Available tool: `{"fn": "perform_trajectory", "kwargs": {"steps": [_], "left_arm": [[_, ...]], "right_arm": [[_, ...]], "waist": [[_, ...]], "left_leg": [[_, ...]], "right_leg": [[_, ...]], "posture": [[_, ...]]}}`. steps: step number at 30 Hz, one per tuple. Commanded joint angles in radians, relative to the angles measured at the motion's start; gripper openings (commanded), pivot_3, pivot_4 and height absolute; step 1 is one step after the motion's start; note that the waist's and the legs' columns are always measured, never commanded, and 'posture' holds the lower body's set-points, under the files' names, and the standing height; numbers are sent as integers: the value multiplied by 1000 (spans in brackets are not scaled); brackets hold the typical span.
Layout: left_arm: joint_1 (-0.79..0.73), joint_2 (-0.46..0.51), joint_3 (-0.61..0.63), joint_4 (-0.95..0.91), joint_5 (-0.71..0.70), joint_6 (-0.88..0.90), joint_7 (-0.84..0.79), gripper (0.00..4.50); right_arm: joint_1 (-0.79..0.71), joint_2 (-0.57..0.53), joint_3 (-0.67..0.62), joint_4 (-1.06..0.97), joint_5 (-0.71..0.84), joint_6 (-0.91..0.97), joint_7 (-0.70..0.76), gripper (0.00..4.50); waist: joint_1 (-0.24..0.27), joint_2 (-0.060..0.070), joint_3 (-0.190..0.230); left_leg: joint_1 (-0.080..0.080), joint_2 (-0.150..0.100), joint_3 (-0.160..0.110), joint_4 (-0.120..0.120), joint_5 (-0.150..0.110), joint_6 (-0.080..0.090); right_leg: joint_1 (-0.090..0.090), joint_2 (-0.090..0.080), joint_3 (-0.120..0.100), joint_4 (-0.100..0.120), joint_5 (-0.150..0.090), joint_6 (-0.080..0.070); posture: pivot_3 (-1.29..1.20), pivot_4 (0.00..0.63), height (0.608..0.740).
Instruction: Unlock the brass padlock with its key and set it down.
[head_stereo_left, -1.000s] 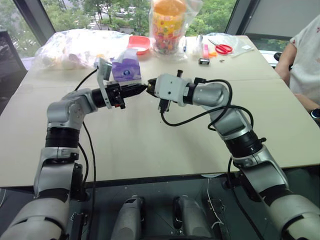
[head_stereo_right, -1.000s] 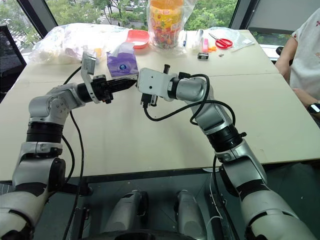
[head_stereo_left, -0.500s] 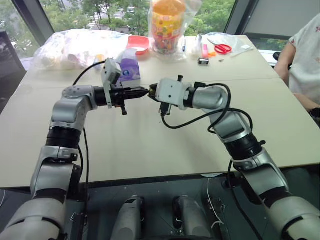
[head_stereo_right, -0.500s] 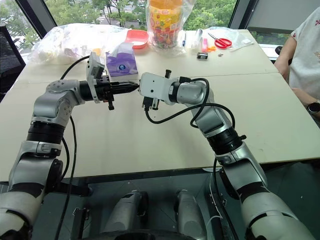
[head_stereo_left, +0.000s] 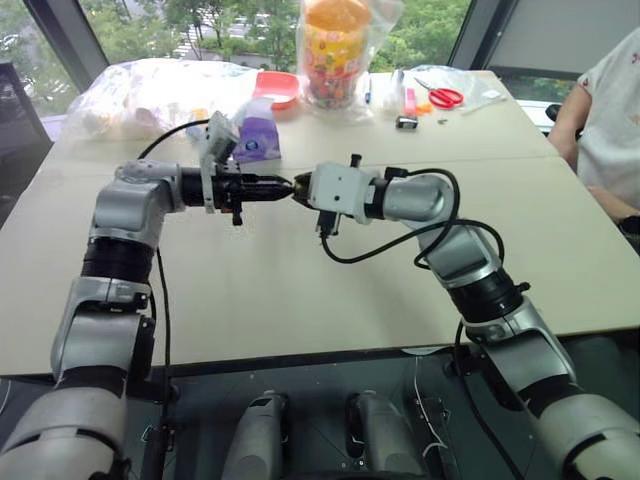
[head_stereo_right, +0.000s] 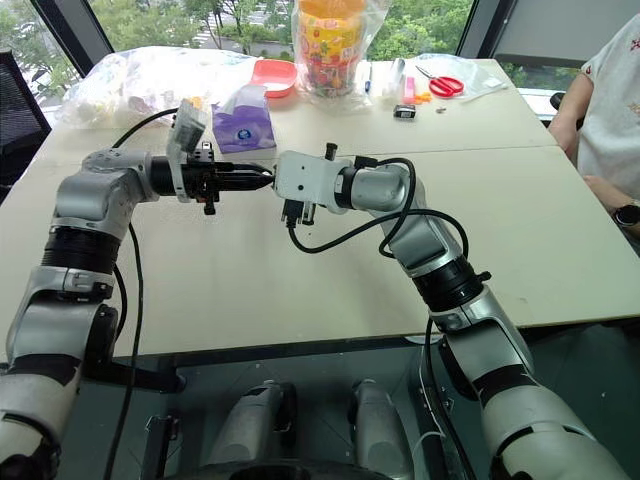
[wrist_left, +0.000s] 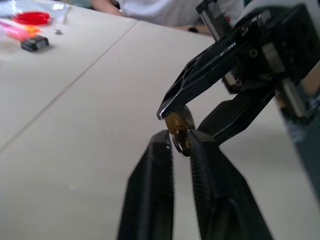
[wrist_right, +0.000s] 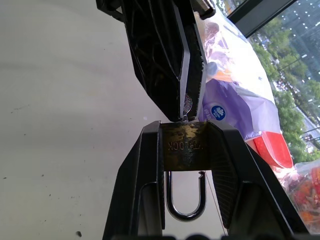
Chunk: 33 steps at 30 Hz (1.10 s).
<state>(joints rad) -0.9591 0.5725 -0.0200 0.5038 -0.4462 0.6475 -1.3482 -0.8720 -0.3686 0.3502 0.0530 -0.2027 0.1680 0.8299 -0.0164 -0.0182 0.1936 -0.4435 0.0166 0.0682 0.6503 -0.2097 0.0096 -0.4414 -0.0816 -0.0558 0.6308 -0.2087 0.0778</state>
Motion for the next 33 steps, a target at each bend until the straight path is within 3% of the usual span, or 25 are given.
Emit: {"fn": "perform_trajectory", "kwargs": {"steps": [1,19,24,31,33], "left_arm": [[-15,23,39,-48,-54,103,2,2173],[-53,-78,51,51,-24,42,93,2173],[-51,-80,41,50,-22,43,74,164],[-35,-64,34,34,-12,39,68,163],[-32,-61,42,34,-16,42,71,163]], "right_arm": [[-6,4,-12,-53,5,-4,-13,695],[-11,11,-10,-65,-6,-1,-33,695],[-6,10,-10,-72,-9,5,-35,695],[-5,10,-12,-66,-10,13,-41,695],[-2,8,-18,-63,-4,23,-42,1778]], "waist": [[-1,0,0],[3,0,0],[2,0,0],[3,0,0],[2,0,0]], "left_leg": [[0,0,0,0,0,0],[0,0,0,1,0,0],[0,0,0,1,0,0],[0,0,0,1,0,0],[0,0,0,1,0,0]], "right_leg": [[0,0,0,0,0,0],[0,0,0,0,0,0],[0,0,0,0,0,0],[1,0,0,0,0,0],[1,0,0,0,0,0]], "posture": [[0,150,740],[0,150,740],[0,150,740],[0,150,740],[0,150,740]]}}
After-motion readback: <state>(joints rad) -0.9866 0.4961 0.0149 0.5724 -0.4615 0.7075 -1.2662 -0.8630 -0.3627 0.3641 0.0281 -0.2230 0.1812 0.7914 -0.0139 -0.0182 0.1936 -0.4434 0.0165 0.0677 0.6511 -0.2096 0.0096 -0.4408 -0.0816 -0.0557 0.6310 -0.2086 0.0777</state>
